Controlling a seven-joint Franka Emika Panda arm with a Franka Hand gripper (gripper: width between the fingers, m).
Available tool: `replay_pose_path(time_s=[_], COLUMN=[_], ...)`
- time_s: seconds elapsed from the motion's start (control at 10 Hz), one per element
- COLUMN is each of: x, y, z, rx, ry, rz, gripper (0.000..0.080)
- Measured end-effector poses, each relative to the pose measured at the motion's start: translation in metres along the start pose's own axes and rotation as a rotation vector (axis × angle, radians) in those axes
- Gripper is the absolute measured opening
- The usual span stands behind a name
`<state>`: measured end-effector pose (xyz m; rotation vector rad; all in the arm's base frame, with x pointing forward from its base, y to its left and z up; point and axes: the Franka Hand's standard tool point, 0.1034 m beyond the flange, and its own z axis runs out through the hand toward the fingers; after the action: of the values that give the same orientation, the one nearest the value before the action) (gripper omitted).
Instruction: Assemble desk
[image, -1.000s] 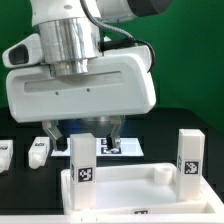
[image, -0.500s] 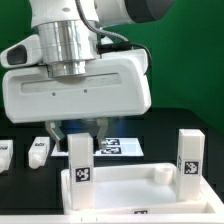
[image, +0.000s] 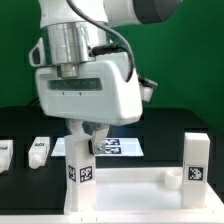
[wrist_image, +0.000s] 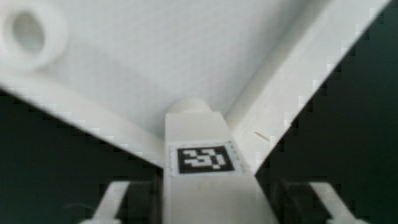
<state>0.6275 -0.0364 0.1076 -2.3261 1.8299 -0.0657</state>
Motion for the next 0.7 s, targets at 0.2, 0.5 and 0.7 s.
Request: replay_pose_path(time_s=[0.2, 0.5, 0.7], x=[0.0090, 0.0079, 0.0069], y=[0.0010, 0.0011, 0.0002], z=[-0.0021, -0.0006, -0.0005], rx=[0.009, 0.006, 0.011], ry=[-0.018, -0.019, -0.051], rz=[0.115, 0.300, 0.575], gripper=[0.0297, 0.0297, 0.0297])
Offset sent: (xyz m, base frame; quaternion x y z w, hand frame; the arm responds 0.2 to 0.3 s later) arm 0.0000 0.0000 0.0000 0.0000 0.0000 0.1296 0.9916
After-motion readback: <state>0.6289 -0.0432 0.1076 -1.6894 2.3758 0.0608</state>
